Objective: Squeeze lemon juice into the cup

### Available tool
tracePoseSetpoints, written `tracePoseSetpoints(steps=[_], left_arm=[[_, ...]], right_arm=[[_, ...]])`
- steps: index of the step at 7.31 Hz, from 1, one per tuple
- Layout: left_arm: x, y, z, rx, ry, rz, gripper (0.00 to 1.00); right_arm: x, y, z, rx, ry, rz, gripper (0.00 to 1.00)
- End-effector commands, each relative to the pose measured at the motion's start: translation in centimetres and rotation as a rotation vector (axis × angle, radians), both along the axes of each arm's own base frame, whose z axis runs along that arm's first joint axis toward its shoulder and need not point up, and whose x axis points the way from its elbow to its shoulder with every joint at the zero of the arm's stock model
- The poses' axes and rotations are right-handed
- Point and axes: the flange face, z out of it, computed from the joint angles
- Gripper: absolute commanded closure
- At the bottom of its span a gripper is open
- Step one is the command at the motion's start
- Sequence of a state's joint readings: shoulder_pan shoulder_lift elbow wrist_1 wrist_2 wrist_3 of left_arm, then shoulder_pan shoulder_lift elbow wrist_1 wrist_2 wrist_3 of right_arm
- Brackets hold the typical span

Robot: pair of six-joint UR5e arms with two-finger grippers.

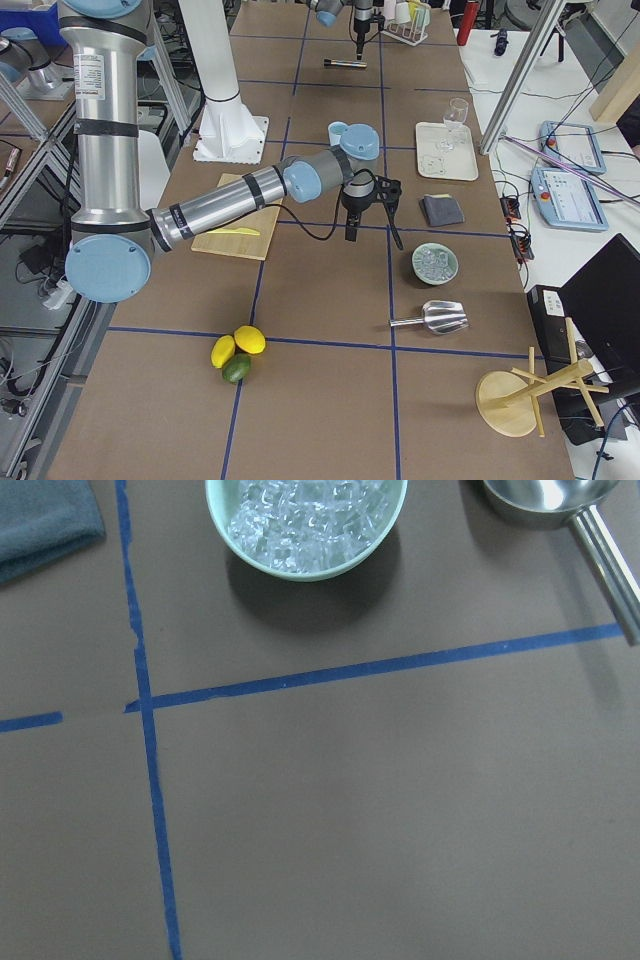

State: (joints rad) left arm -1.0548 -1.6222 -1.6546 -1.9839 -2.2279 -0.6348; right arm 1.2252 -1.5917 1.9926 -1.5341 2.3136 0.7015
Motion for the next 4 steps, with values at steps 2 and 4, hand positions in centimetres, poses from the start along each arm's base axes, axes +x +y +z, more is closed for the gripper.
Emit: tracePoseSetpoints(steps=[2, 4], left_arm=[[-17.0, 3.9, 4.4, 0.138, 0.026, -0.009, 0.00], [-24.1, 8.8, 9.1, 0.181, 0.010, -0.006, 0.00]], right_arm=[[6.5, -0.9, 3.5, 0.063, 0.054, -0.042, 0.00], [10.9, -0.8, 6.5, 0.099, 0.079, -0.132, 0.00]])
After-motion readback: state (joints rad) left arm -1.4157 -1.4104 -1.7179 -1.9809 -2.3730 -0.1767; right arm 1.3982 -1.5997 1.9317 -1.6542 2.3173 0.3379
